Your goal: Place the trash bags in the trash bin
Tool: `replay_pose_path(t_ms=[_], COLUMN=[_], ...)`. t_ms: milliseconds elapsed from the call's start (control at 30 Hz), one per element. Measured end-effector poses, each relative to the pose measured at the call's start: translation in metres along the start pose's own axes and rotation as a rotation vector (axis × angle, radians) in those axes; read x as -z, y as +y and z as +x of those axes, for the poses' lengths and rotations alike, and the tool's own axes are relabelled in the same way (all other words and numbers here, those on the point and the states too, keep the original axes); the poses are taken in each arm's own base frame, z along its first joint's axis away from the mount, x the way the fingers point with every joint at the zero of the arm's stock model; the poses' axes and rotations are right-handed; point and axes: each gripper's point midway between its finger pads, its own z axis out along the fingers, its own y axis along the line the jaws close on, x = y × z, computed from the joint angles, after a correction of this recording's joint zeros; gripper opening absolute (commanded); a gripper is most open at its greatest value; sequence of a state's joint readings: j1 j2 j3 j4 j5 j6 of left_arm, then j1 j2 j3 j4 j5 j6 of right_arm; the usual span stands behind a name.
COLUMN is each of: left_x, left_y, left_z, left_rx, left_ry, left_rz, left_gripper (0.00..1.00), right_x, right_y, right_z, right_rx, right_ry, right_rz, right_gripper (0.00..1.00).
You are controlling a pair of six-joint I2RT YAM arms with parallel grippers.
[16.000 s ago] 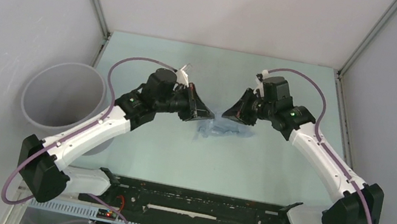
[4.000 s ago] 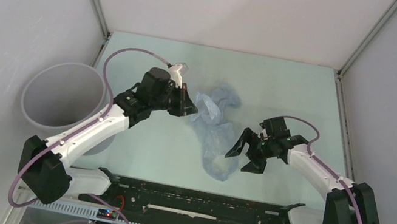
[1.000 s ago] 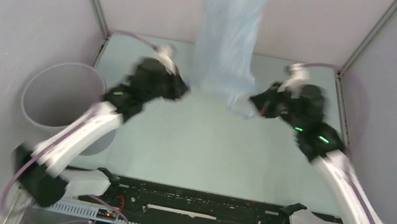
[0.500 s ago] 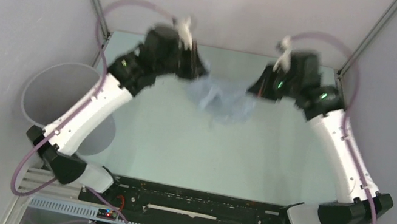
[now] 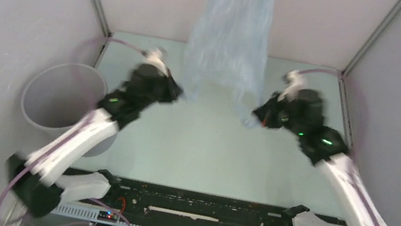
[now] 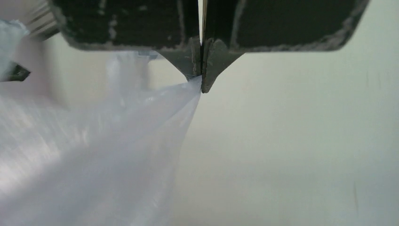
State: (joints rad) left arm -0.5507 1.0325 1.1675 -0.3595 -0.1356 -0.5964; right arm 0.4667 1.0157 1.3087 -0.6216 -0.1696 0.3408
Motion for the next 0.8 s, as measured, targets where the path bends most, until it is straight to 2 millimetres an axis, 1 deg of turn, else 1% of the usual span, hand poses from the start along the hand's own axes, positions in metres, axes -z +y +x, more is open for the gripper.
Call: replay_pose_path(t_ms=[33, 67, 100, 133, 167, 200, 233, 267, 300, 333, 367, 400, 433, 467, 500, 533, 567, 600, 633, 667, 700, 733, 767, 800], left_x=[-0.023, -0.034, -0.032, -0.014, 0.014, 0.035, 0.045, 0.044, 0.040, 0.026, 0.018, 0.007, -0.008, -0.023, -0.036, -0.044, -0.047, -0.044, -0.035, -0.021, -0.003, 0.017, 0.037, 0.052], left_y=[0.033, 0.064, 0.089, 0.114, 0.129, 0.132, 0.125, 0.117, 0.105, 0.080, 0.076, 0.062, 0.043, 0.024, 0.002, -0.015, -0.036, -0.058, -0.076, -0.095, -0.109, -0.119, -0.124, -0.120], left_z=[0.061, 0.120, 0.173, 0.226, 0.261, 0.276, 0.276, 0.268, 0.252, 0.218, 0.204, 0.176, 0.142, 0.102, 0.059, 0.023, -0.017, -0.057, -0.087, -0.114, -0.132, -0.143, -0.146, -0.139], left_rx=[-0.009, -0.020, -0.034, -0.055, -0.074, -0.088, -0.091, -0.086, -0.072, -0.050, -0.035, -0.013, 0.008, 0.025, 0.038, 0.044, 0.049, 0.051, 0.050, 0.047, 0.041, 0.033, 0.024, 0.022], left_ry=[0.160, 0.323, 0.472, 0.636, 0.770, 0.840, 0.856, 0.828, 0.781, 0.694, 0.655, 0.601, 0.535, 0.457, 0.369, 0.293, 0.205, 0.112, 0.031, -0.051, -0.116, -0.172, -0.213, -0.234], left_rz=[-0.081, -0.158, -0.223, -0.292, -0.335, -0.342, -0.319, -0.284, -0.247, -0.186, -0.178, -0.151, -0.116, -0.079, -0.033, 0.004, 0.050, 0.106, 0.158, 0.216, 0.267, 0.308, 0.341, 0.350], left_gripper=[0.00, 0.00, 0.00, 0.00, 0.00, 0.00, 0.00, 0.00, 0.00, 0.00, 0.00, 0.00, 0.00, 0.00, 0.00, 0.00, 0.00, 0.00, 0.00, 0.00, 0.01, 0.00, 0.00, 0.00], right_x=[-0.040, -0.048, -0.059, -0.053, -0.028, 0.004, 0.024, 0.031, 0.026, 0.015, 0.003, -0.012, -0.025, -0.036, -0.045, -0.050, -0.049, -0.045, -0.035, -0.019, 0.002, 0.026, 0.046, 0.058], right_y=[-0.040, -0.053, -0.073, -0.090, -0.098, -0.099, -0.094, -0.088, -0.079, -0.073, -0.065, -0.056, -0.051, -0.045, -0.042, -0.034, -0.026, -0.016, 0.008, 0.033, 0.057, 0.079, 0.088, 0.083], right_z=[0.084, 0.120, 0.181, 0.244, 0.299, 0.335, 0.346, 0.343, 0.322, 0.298, 0.265, 0.222, 0.174, 0.124, 0.069, 0.018, -0.034, -0.072, -0.109, -0.128, -0.140, -0.143, -0.143, -0.140], right_rx=[-0.060, -0.085, -0.121, -0.151, -0.165, -0.168, -0.160, -0.157, -0.162, -0.168, -0.185, -0.199, -0.211, -0.220, -0.219, -0.196, -0.147, -0.081, 0.004, 0.066, 0.111, 0.145, 0.157, 0.154], right_ry=[0.220, 0.319, 0.482, 0.652, 0.819, 0.950, 1.006, 1.006, 0.938, 0.861, 0.775, 0.678, 0.580, 0.488, 0.386, 0.291, 0.179, 0.076, -0.044, -0.124, -0.192, -0.236, -0.273, -0.298], right_rz=[0.083, 0.117, 0.177, 0.240, 0.290, 0.328, 0.324, 0.311, 0.279, 0.256, 0.230, 0.203, 0.186, 0.169, 0.155, 0.136, 0.132, 0.123, 0.091, 0.043, -0.017, -0.089, -0.129, -0.127], right_gripper=[0.00, 0.00, 0.00, 0.00, 0.00, 0.00, 0.00, 0.00, 0.00, 0.00, 0.00, 0.00, 0.00, 0.00, 0.00, 0.00, 0.00, 0.02, 0.04, 0.03, 0.00, 0.00, 0.00, 0.00])
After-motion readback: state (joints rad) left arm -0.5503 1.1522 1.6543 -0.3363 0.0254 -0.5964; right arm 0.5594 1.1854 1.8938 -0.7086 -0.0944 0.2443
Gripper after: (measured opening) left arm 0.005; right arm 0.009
